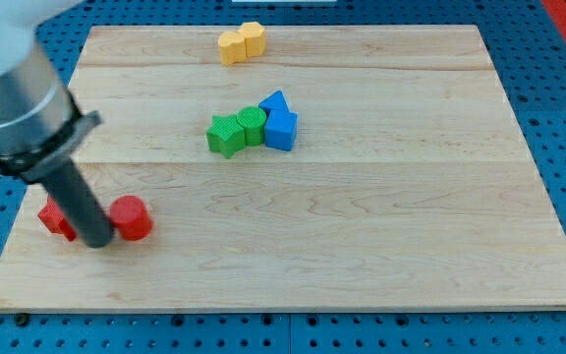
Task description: Place the red circle diagonally at the bottom of the yellow heart
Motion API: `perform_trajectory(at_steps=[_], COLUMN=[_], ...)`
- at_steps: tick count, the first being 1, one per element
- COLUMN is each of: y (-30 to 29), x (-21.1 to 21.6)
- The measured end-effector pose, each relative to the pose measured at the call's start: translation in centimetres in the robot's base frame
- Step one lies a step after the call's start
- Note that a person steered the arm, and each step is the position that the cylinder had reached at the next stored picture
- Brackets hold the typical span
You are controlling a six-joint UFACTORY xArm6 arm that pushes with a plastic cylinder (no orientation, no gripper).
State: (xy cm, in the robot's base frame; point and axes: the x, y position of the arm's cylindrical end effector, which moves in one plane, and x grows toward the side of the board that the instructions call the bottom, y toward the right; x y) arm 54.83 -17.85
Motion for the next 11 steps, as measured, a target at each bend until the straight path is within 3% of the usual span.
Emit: perform_trajectory(at_steps=[2, 5, 8, 11], y=[5.7, 9.3, 1.0, -5.5], x=[-0.4, -5.8, -12.2, -13.3])
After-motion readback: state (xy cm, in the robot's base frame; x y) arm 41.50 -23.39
